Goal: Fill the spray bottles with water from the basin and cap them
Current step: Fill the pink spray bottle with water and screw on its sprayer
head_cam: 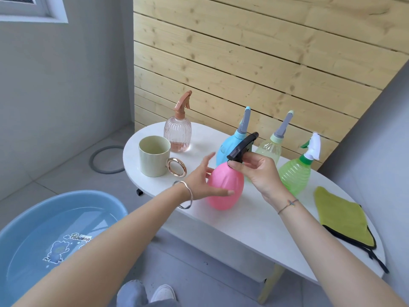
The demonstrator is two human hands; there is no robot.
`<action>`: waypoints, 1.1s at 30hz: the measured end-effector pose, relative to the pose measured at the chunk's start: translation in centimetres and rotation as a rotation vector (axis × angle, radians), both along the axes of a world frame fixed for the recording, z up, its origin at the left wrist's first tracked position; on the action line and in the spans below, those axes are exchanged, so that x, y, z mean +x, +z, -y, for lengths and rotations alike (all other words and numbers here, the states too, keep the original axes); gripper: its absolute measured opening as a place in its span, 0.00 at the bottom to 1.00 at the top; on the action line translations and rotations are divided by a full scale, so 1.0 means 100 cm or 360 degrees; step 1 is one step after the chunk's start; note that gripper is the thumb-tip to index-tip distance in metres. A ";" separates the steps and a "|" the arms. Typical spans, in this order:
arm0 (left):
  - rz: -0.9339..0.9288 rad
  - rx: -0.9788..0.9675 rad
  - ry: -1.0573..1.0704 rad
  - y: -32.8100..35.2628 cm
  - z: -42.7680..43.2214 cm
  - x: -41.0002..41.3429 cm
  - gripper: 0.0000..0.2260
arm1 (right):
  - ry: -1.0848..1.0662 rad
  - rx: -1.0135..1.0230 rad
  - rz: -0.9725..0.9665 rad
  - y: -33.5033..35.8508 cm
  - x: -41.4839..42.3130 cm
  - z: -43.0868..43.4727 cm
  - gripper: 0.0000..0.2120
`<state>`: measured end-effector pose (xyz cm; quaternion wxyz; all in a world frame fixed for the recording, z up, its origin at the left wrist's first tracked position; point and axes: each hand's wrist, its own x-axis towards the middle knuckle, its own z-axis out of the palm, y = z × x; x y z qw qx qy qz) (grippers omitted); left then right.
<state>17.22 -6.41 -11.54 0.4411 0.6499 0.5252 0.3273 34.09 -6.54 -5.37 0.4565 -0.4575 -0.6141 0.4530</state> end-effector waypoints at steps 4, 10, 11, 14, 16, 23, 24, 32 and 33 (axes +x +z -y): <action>0.0002 0.0099 0.0059 -0.008 0.001 0.007 0.32 | -0.0153 0.0053 -0.0066 -0.005 -0.004 0.001 0.08; 0.0106 0.0077 0.0033 -0.011 0.000 0.014 0.42 | 0.0004 0.0134 0.0076 -0.007 0.006 0.001 0.08; 0.0076 0.0057 -0.0056 -0.009 -0.003 0.011 0.47 | 0.0152 0.0082 0.0093 -0.006 0.010 0.000 0.09; -0.0074 0.0031 -0.0203 -0.005 -0.009 0.005 0.48 | 0.0324 0.0035 0.0119 -0.005 0.015 -0.003 0.10; -0.0094 0.0059 -0.0131 -0.007 -0.009 0.006 0.42 | 0.0263 0.0083 0.0066 -0.008 0.012 -0.005 0.09; -0.0001 0.0214 0.0195 -0.012 -0.001 0.023 0.35 | 0.0029 0.0221 -0.0049 -0.020 0.003 -0.006 0.10; 0.0002 0.0235 0.0235 -0.012 0.001 0.025 0.33 | 0.0002 0.0230 -0.0041 -0.020 0.002 -0.005 0.10; -0.0139 0.0156 -0.0038 -0.008 0.004 0.013 0.43 | 0.0076 0.0177 0.0056 -0.012 0.007 0.000 0.10; -0.0173 0.0147 -0.0107 -0.009 0.004 0.008 0.45 | 0.0136 0.0141 0.0100 -0.012 0.010 0.000 0.12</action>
